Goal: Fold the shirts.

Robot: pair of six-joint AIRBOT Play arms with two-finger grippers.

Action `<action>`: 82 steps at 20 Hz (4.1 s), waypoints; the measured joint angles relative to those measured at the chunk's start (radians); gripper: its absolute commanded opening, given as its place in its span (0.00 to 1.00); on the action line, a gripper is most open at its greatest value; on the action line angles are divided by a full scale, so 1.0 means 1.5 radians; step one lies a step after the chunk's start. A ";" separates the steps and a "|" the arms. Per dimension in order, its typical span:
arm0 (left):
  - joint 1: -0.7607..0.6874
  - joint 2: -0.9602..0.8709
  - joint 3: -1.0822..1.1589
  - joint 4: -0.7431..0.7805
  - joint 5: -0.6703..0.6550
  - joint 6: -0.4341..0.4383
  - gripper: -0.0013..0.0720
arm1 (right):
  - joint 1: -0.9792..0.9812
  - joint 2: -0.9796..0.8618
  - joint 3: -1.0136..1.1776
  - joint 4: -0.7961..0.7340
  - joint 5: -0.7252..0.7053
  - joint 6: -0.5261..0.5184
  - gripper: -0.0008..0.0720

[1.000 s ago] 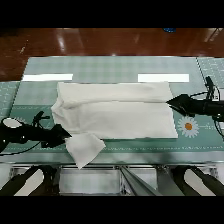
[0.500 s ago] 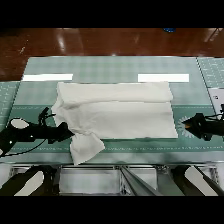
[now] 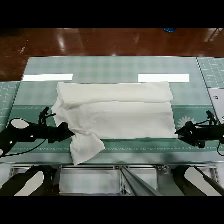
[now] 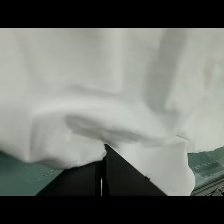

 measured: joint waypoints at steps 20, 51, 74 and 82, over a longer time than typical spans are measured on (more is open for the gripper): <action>0.001 -0.064 0.277 -0.014 -0.004 0.029 0.05 | 0.099 -0.144 0.181 0.292 -0.007 -0.179 0.04; 0.062 -0.484 0.879 0.068 -0.246 -0.037 0.71 | 0.115 -0.394 0.535 0.279 -0.049 -0.070 0.58; -0.147 0.014 0.360 0.042 0.067 -0.015 0.05 | 0.242 -0.389 0.501 0.238 -0.104 -0.059 0.04; -0.294 -0.068 0.390 0.038 0.117 0.003 0.05 | 0.239 -0.005 0.365 0.039 -0.030 -0.008 0.04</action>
